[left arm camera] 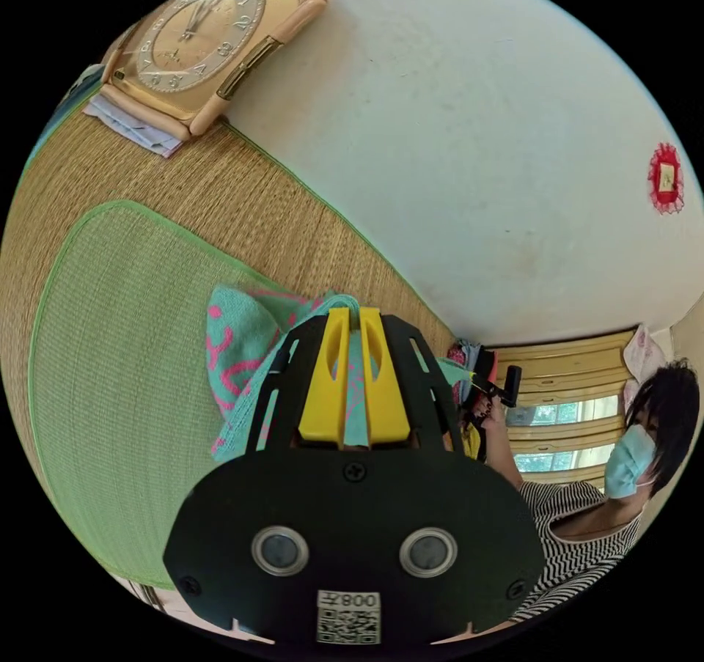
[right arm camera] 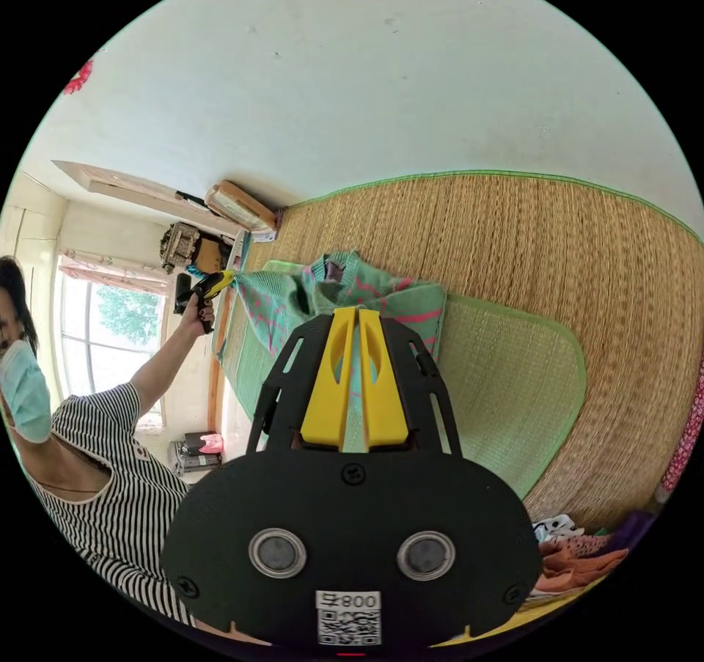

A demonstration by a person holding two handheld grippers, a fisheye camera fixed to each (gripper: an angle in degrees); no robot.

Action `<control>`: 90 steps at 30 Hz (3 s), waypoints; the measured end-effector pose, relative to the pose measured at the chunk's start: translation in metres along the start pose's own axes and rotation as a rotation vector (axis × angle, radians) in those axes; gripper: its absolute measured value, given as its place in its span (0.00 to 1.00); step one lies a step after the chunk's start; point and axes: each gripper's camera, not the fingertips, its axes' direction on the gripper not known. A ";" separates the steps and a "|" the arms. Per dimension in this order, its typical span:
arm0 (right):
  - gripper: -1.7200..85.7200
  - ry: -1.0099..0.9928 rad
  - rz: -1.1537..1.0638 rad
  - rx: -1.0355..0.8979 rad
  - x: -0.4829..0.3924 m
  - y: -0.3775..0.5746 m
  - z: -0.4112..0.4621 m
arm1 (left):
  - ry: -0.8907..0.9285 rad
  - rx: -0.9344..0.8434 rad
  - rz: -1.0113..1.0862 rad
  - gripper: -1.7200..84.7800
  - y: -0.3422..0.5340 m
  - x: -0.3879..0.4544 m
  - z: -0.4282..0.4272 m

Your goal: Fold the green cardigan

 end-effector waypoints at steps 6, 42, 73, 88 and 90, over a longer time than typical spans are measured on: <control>0.03 0.100 0.105 -0.143 0.039 -0.058 0.055 | -0.122 -0.009 -0.082 0.05 -0.028 -0.015 0.044; 0.02 0.472 -0.062 -0.057 -0.098 -0.039 0.141 | -0.190 -0.045 0.251 0.02 -0.053 0.088 0.151; 0.02 0.423 0.106 0.116 -0.081 -0.050 0.132 | -0.301 0.030 0.102 0.02 -0.076 0.006 0.141; 0.02 0.440 0.065 -0.086 -0.123 0.067 0.167 | -0.175 0.035 0.072 0.02 0.017 -0.037 0.099; 0.02 0.386 0.081 -0.033 -0.113 0.077 0.173 | -0.090 0.062 0.022 0.02 0.019 -0.055 0.094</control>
